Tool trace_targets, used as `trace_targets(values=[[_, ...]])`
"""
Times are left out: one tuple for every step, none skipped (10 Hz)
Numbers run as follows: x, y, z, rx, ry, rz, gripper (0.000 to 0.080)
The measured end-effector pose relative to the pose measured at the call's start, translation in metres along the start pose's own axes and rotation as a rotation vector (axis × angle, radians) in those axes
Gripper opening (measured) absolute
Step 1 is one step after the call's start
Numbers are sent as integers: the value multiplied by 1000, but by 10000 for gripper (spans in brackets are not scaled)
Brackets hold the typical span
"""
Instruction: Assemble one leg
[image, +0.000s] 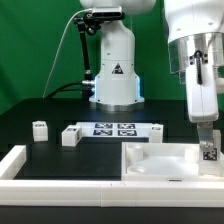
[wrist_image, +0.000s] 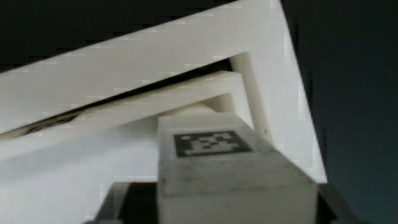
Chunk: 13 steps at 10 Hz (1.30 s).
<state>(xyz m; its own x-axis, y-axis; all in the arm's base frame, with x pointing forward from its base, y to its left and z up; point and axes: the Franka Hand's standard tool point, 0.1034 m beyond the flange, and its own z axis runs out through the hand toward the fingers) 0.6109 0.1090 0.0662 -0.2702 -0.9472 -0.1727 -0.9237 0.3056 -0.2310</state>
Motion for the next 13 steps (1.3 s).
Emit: trace_targets(values=[[0,0,0,0,-2,38,303],[0,0,0,0,-2,7,399],[0,0,0,0,-2,-33,572],[0,0,0,0,-1,-37,572],[2,-2,-1,3,-1,-121,636],[1,-2,0,-11,1,-293,645],[-1,-1,0,-22,3,-430,645],[-3,-1,0,-33,4,-570,649],[-6,0,0,-52,2,-703,649],[-7,-2,0,-56,2,-811,649],[-7,-1,0,-68,-4,-904,649],[-9,0,0,-89,-8,-1069,649],[-12,2,0,-114,-14,-1186,649]])
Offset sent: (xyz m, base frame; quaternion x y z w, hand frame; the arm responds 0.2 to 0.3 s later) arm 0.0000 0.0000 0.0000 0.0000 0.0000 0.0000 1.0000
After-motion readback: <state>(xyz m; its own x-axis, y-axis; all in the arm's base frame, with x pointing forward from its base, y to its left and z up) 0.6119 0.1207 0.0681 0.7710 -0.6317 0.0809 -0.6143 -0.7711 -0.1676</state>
